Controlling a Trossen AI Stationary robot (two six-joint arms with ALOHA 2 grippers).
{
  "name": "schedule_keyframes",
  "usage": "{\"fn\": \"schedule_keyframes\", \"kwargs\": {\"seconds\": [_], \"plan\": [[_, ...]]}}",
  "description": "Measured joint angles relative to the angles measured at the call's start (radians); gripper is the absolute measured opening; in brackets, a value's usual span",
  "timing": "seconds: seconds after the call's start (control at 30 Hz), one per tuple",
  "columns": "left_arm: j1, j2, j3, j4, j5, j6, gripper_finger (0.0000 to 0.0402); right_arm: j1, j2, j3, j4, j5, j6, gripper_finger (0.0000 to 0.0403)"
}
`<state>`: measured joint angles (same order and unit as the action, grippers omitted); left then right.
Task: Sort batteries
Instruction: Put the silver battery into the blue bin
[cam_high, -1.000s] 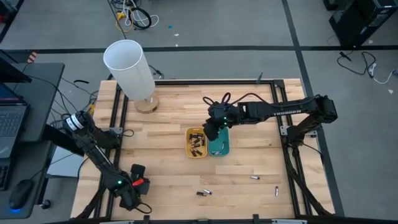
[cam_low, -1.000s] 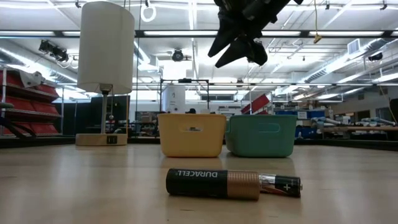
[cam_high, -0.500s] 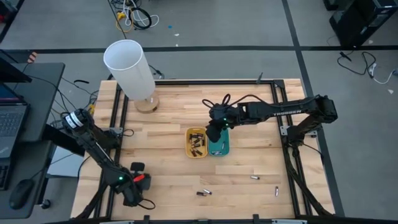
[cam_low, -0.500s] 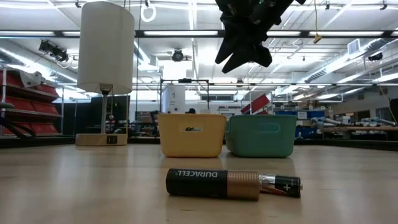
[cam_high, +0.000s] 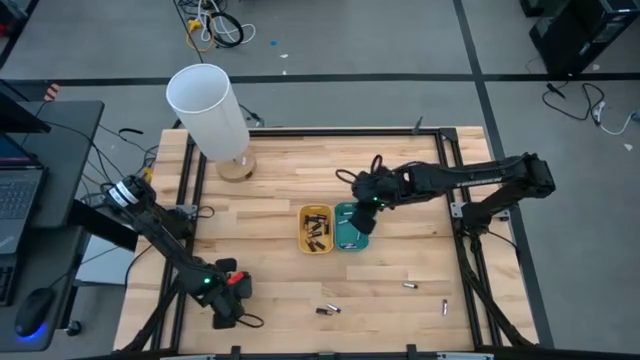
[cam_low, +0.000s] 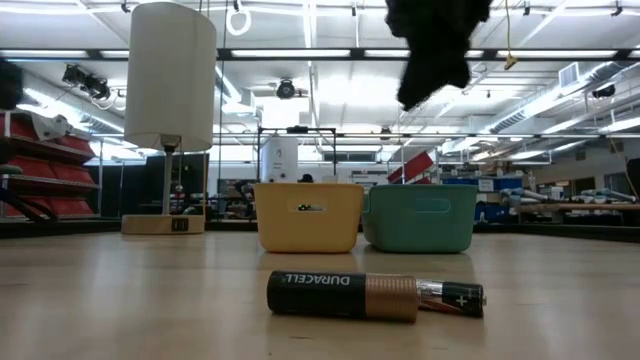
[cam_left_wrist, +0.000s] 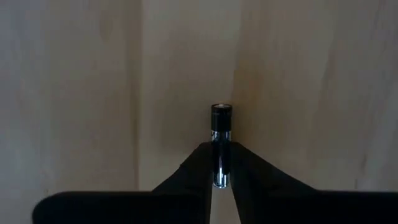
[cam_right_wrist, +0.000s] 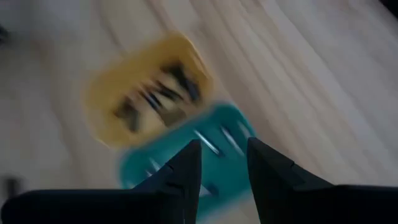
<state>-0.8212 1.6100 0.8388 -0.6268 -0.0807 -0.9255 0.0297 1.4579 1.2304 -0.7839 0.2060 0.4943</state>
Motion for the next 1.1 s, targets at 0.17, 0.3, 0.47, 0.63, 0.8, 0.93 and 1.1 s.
{"fn": "schedule_keyframes", "kwargs": {"seconds": [0.17,0.3,0.47,0.63,0.8,0.93,1.1], "plan": [[0.075,0.002,0.022,0.063,-0.079,0.001,0.0055,0.047,-0.04,0.0,-0.208,0.143,-0.001,0.0104],[0.152,0.002,0.052,0.096,-0.065,0.044,0.0054,0.062,-0.074,-0.011,-0.266,0.175,-0.001,0.0093],[0.273,0.001,0.113,0.071,-0.068,0.169,0.0054,0.053,-0.141,-0.099,-0.257,0.178,0.006,0.0082],[0.379,-0.006,0.219,-0.006,-0.063,0.326,0.0054,0.046,-0.216,-0.231,-0.244,0.094,0.053,0.0074],[0.482,-0.006,0.335,-0.05,-0.058,0.504,0.0054,0.086,-0.285,-0.38,-0.232,-0.068,0.164,0.0071],[0.57,-0.001,0.424,-0.037,-0.06,0.671,0.0054,0.15,-0.326,-0.467,-0.203,-0.144,0.247,0.0074],[0.679,0.026,0.479,0.018,-0.05,0.796,0.0054,0.236,-0.35,-0.523,-0.177,-0.228,0.296,0.0075]]}}
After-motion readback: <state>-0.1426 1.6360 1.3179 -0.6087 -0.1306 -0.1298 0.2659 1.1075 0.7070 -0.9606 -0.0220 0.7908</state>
